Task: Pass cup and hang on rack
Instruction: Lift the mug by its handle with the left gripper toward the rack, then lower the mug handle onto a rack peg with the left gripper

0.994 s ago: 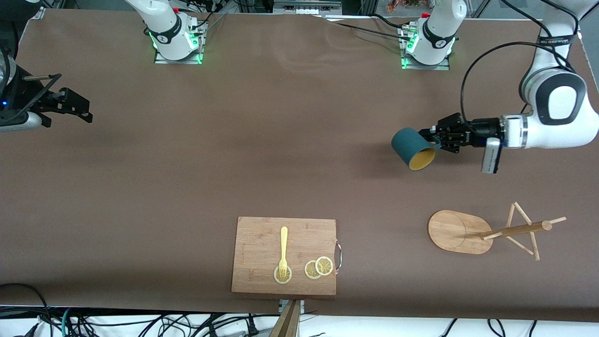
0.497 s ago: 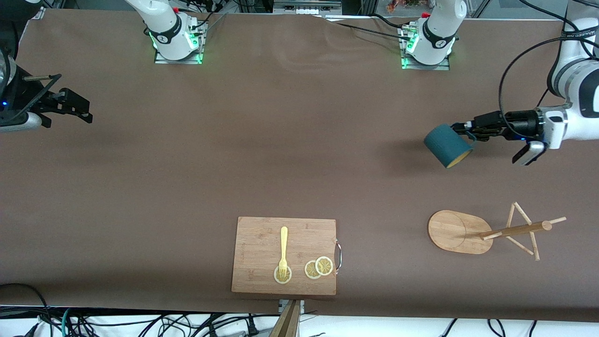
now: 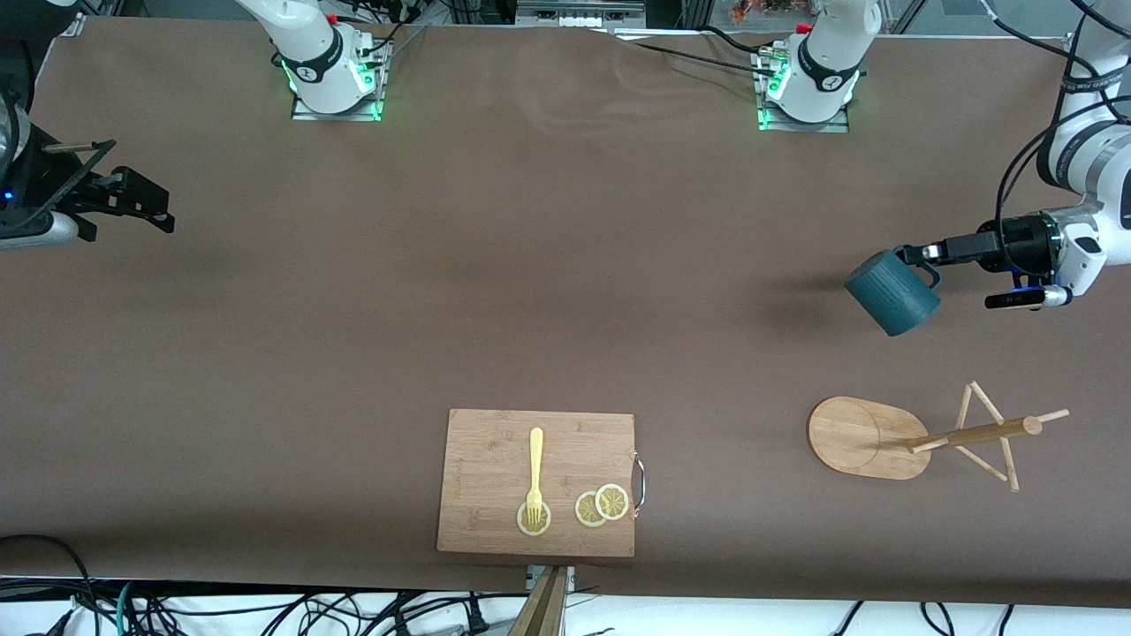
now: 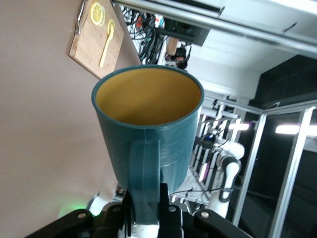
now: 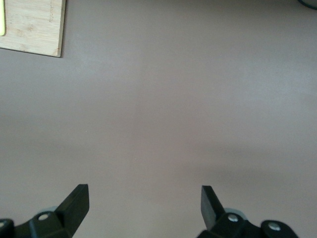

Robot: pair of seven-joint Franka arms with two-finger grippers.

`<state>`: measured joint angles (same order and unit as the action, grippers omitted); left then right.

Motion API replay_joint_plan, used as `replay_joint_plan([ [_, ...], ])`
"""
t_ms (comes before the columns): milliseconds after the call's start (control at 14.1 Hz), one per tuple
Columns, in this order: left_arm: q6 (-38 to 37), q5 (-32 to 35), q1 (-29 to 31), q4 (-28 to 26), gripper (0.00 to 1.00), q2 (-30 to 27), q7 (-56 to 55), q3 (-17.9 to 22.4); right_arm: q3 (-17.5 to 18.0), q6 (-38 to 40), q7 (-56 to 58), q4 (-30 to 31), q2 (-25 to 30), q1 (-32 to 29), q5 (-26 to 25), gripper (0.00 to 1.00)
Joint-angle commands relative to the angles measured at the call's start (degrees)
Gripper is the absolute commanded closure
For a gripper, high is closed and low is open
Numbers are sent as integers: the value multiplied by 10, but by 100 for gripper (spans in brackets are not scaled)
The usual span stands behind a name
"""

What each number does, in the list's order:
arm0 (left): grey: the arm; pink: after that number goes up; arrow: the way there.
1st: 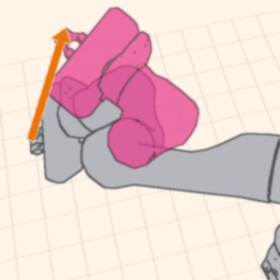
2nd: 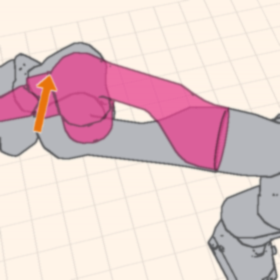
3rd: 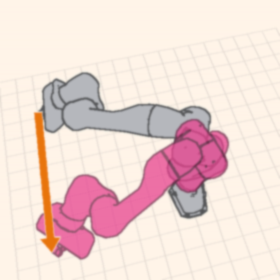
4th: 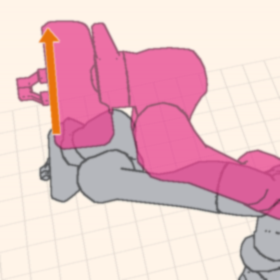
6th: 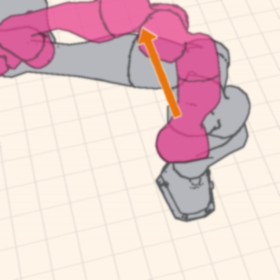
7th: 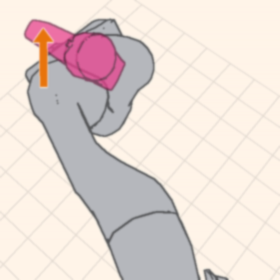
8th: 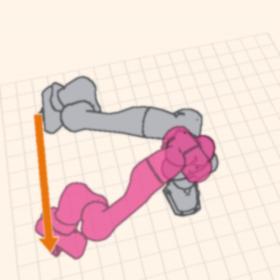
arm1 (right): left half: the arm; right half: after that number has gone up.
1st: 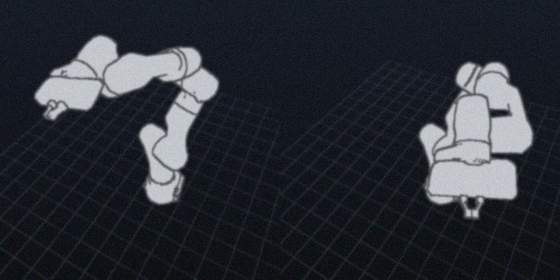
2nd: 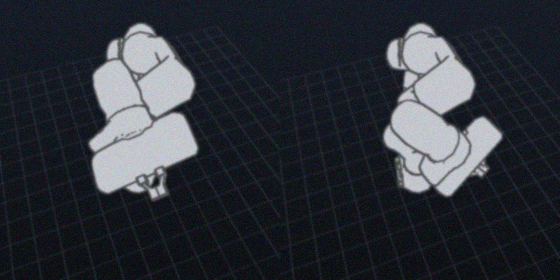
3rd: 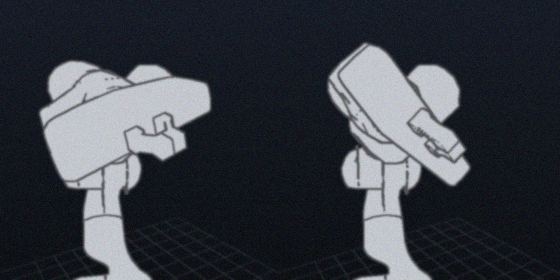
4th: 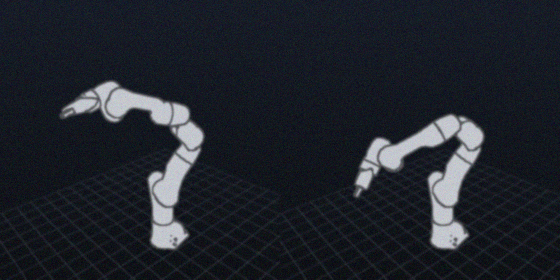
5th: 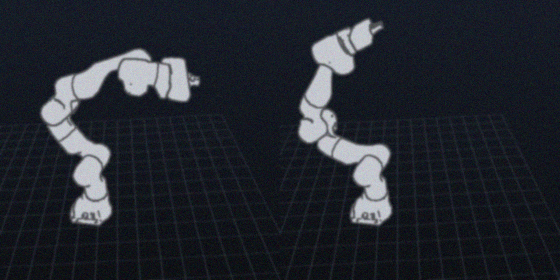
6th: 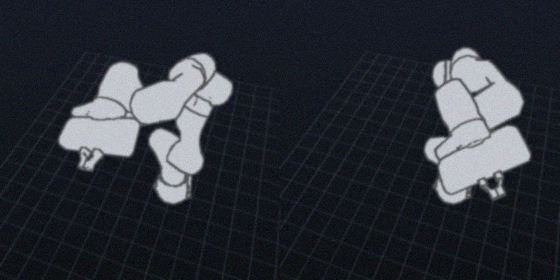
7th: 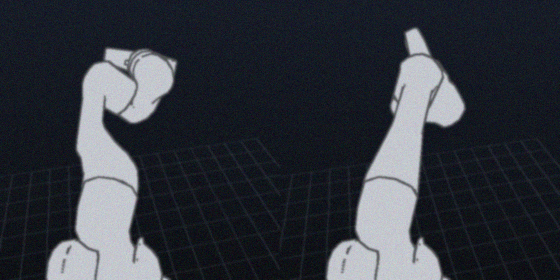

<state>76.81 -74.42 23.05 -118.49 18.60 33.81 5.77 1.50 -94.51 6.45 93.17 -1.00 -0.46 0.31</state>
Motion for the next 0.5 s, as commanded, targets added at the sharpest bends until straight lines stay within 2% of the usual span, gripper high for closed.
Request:
replay_joint_plan([
  [0,-26,-40,19,18,100,29,-17,-6,0,1,-5,-4,0,0,3,0],
  [142,-31,-70,27,29,100,49,-17,-6,1,2,-5,-4,0,0,3,0],
  [284,-51,-77,32,62,100,82,-17,-6,1,0,-5,-4,1,1,3,0],
  [426,-54,-94,35,67,100,100,-17,-6,1,0,-4,-4,0,1,2,0],
])
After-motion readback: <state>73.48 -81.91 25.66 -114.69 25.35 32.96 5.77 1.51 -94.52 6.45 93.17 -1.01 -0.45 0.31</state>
